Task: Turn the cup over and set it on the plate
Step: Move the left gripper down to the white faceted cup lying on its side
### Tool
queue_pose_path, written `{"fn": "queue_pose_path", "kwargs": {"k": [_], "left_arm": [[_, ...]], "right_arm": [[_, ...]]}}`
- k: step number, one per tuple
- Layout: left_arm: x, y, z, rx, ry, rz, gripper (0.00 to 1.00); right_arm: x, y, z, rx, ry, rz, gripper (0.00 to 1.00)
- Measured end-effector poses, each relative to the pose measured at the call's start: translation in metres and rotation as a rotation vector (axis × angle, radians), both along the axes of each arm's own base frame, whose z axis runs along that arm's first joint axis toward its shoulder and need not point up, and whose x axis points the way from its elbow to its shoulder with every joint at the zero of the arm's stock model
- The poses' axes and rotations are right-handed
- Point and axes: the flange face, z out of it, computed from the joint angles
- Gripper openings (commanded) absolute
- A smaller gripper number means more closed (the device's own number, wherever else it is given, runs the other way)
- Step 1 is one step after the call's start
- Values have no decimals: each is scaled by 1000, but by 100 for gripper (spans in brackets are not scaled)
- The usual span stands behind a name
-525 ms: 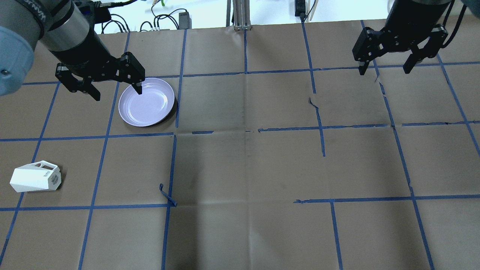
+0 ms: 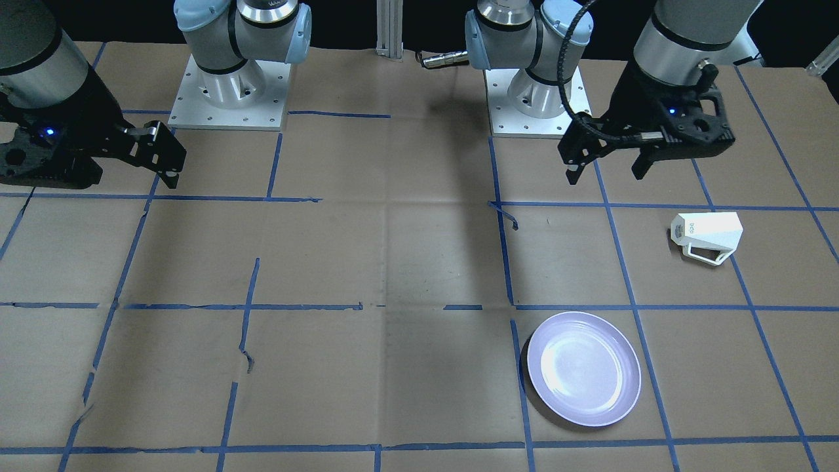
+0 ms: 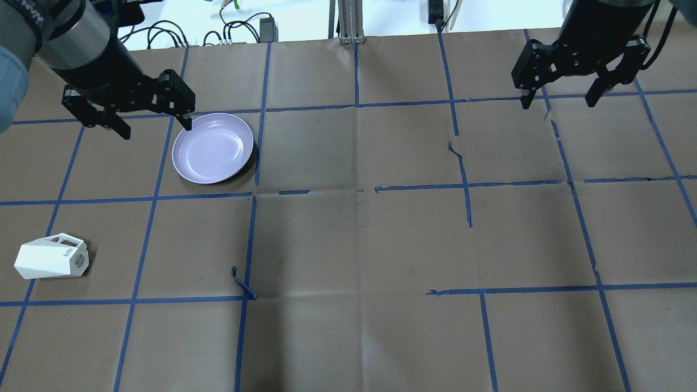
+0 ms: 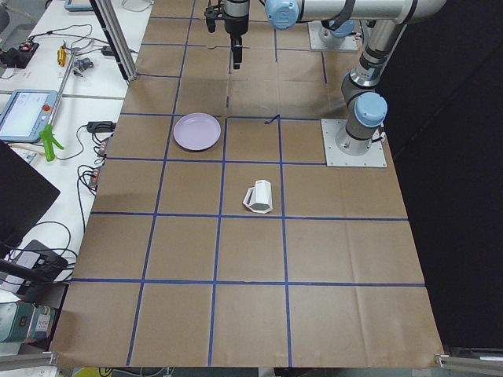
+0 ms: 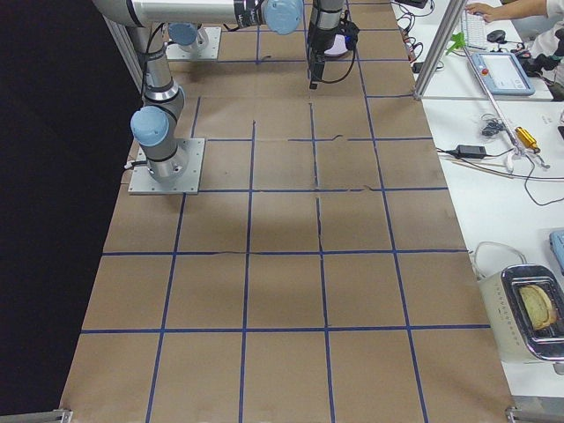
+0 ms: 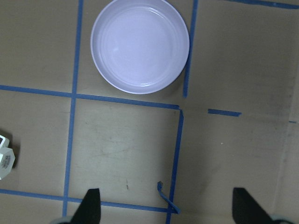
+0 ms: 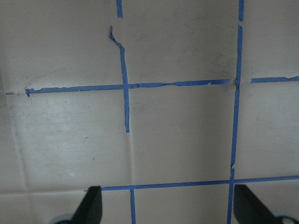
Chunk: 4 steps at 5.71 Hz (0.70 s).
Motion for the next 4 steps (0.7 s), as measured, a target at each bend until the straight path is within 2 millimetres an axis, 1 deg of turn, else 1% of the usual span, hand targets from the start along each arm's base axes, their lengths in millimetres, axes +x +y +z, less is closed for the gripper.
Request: {"fn": "queue_pose_path", "kwargs": {"k": [1, 2, 3, 4], "left_arm": [[50, -1, 3, -3, -1, 28, 99], [102, 2, 3, 6, -3, -5, 99], [163, 9, -2, 23, -2, -72, 99], [231, 22, -16, 41, 19, -105, 99]], "right_arm": [[0, 0, 0, 0, 0, 0, 100], [0, 0, 0, 0, 0, 0, 100], [0, 0, 0, 0, 0, 0, 100], [0, 0, 0, 0, 0, 0, 100]]}}
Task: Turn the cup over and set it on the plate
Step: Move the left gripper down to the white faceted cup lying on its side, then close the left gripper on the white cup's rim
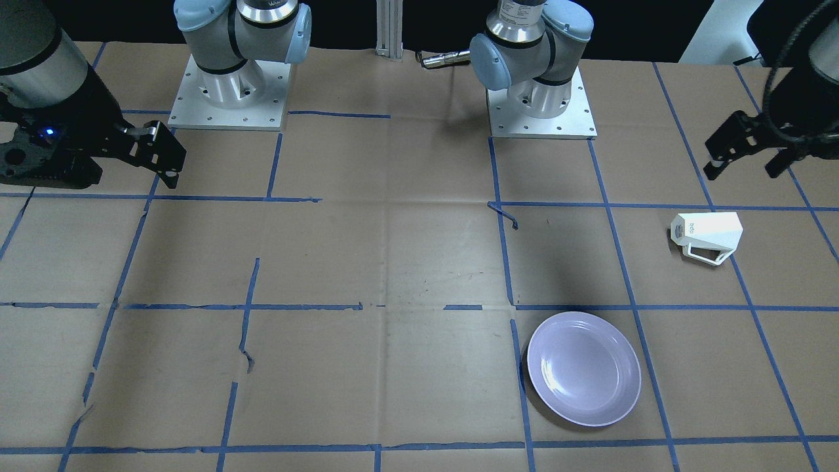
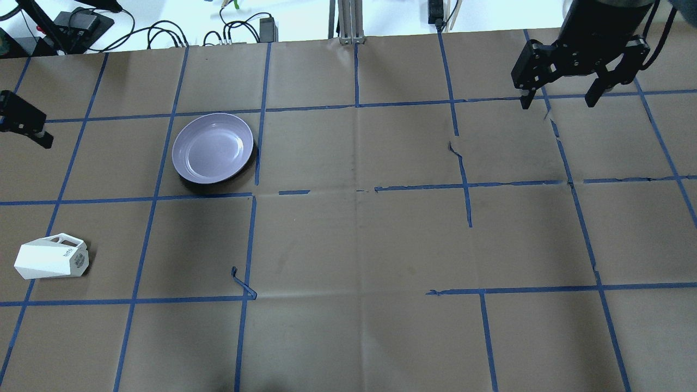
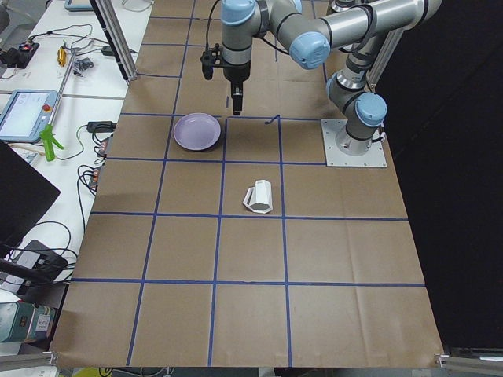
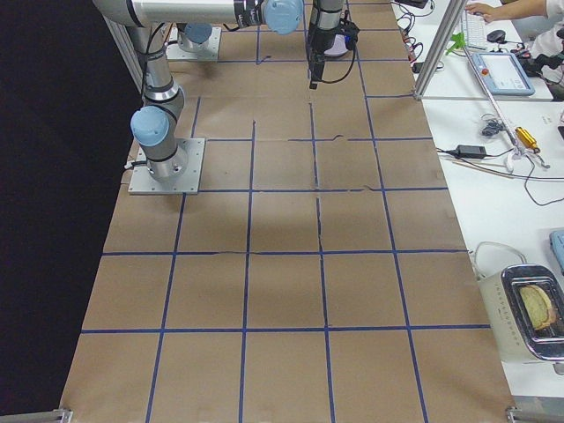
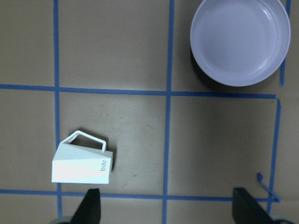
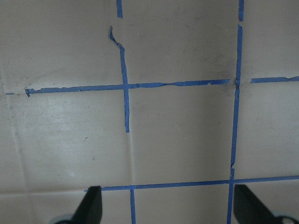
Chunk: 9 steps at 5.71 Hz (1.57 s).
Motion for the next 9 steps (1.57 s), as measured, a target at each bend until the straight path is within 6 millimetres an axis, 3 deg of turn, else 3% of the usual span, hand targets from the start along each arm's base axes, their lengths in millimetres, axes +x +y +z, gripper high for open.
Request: {"fn": "queue_pose_path", "kwargs": {"k": [2, 3, 4, 6, 7, 9], "left_arm": [[117, 18, -49, 28, 84, -50, 99], [165, 25, -80, 16, 152, -73, 99], [200, 31, -112, -21, 239, -82, 99], [249, 48, -182, -105, 428, -136, 99], [262, 60, -217, -103, 530, -148, 98], [264, 74, -265, -93, 702, -179, 98]], "right_arm": [[0, 0, 0, 0, 0, 0, 100], [0, 0, 0, 0, 0, 0, 100], [0, 0, 0, 0, 0, 0, 100], [0, 0, 0, 0, 0, 0, 100], [0, 0, 0, 0, 0, 0, 100], [0, 0, 0, 0, 0, 0, 100]]}}
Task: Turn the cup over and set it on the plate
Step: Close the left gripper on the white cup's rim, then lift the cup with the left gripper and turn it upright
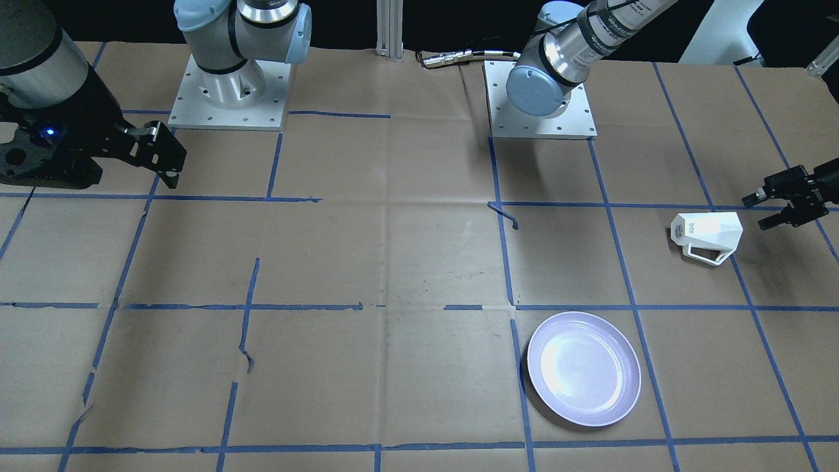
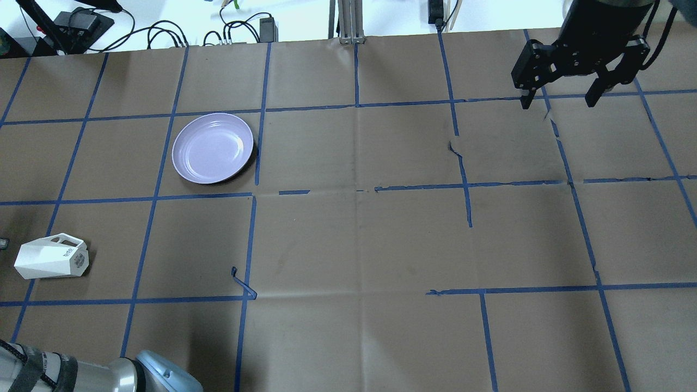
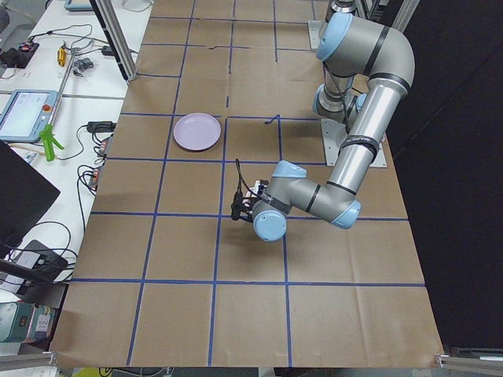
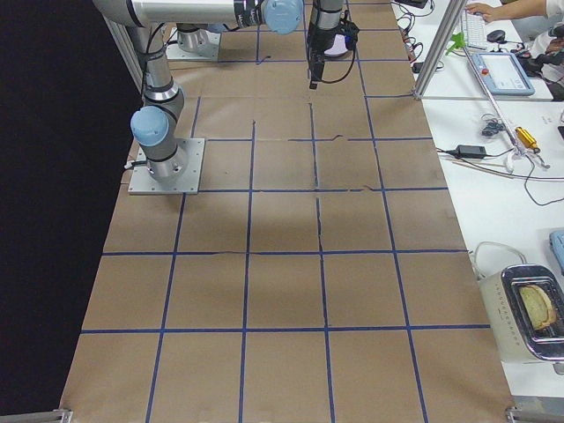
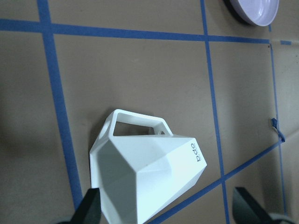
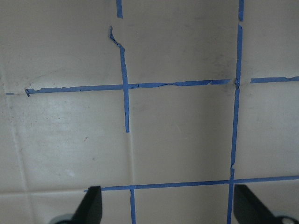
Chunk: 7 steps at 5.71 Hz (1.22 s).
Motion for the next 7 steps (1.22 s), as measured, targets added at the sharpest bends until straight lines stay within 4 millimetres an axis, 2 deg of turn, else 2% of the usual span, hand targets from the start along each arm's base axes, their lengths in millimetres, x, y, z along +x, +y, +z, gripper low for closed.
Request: {"fn": "queue_pose_path", "kwargs": {"k": [1, 3, 4, 5, 7], "left_arm": [[-1, 1, -15, -13, 51, -17, 80], [-9, 3, -29, -33, 116, -45, 14], [-14, 2, -30, -44, 132, -52, 0], [-17, 0, -26, -53, 130, -59, 0], [-28, -13, 6, -97, 92, -55, 0]], "right_arm": [[0, 0, 0, 0, 0, 0, 100], [0, 0, 0, 0, 0, 0, 100], [0, 0, 0, 0, 0, 0, 100], [0, 0, 0, 0, 0, 0, 100], [0, 0, 0, 0, 0, 0, 100]]}}
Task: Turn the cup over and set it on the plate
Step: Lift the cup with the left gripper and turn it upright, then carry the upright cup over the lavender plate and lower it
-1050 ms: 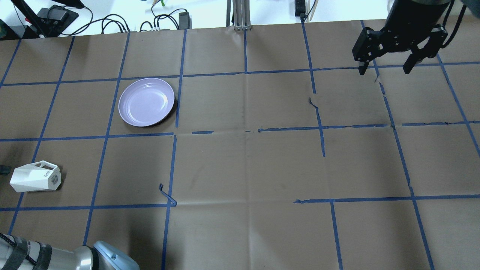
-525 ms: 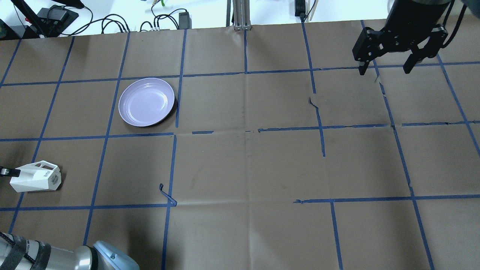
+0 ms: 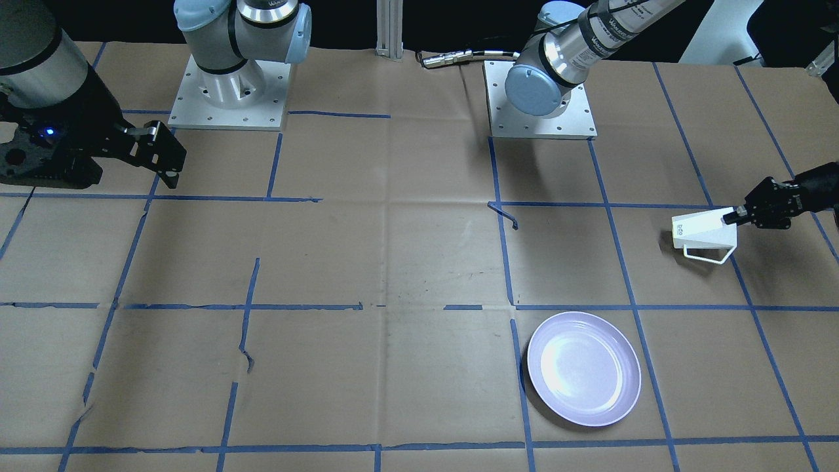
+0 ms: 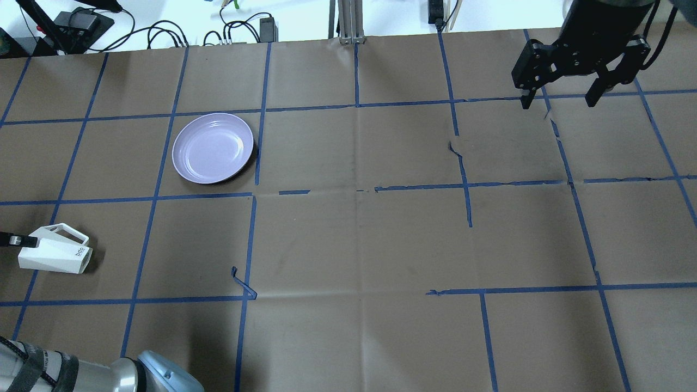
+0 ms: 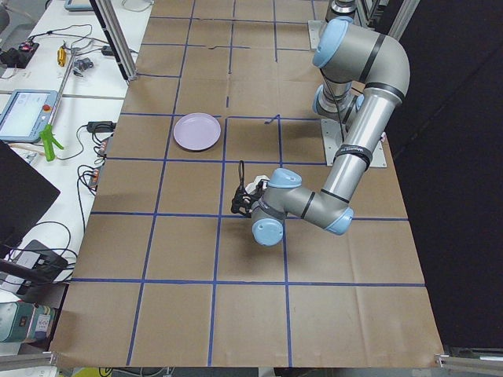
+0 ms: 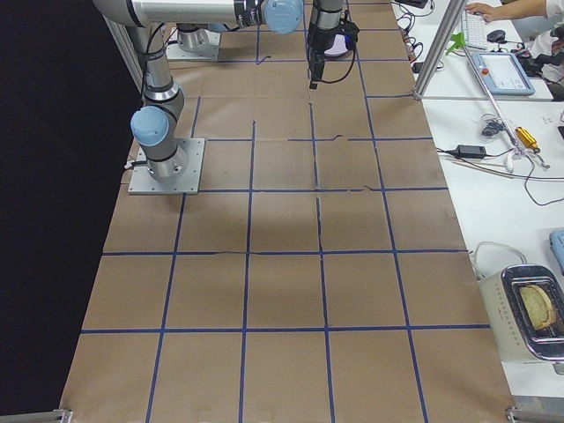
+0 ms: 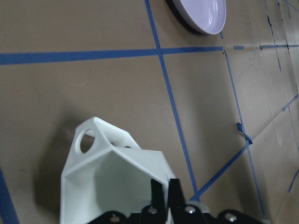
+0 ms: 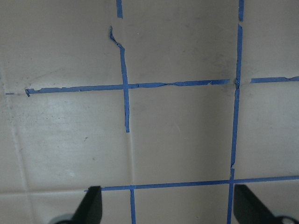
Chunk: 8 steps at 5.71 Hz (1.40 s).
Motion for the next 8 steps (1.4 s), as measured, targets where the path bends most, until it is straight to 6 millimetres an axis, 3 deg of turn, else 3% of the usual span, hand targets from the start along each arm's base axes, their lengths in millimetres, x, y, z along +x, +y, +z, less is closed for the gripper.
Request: {"fn": "queue_pose_path", "kwargs": {"k": [1, 2, 3, 4, 5, 6, 7, 8], "left_arm": [[-13, -11, 31, -16, -45, -1, 0], [-45, -29, 77, -23, -114, -14, 0], [-95, -50, 125, -27, -187, -41, 0], [-160, -71, 170, -24, -259, -54, 0], [-220, -91, 197, -16, -335, -58, 0], [-278, -113, 210, -23, -437, -84, 0], [-329, -132, 210, -60, -528, -125, 0], [-367, -147, 200, -109, -605, -173, 0]], "right_arm": [[0, 0, 0, 0, 0, 0, 100], [0, 0, 0, 0, 0, 0, 100], [0, 0, 0, 0, 0, 0, 100], [0, 0, 0, 0, 0, 0, 100], [0, 0, 0, 0, 0, 0, 100], [0, 0, 0, 0, 0, 0, 100], [0, 0, 0, 0, 0, 0, 100], [0, 0, 0, 0, 0, 0, 100]]}}
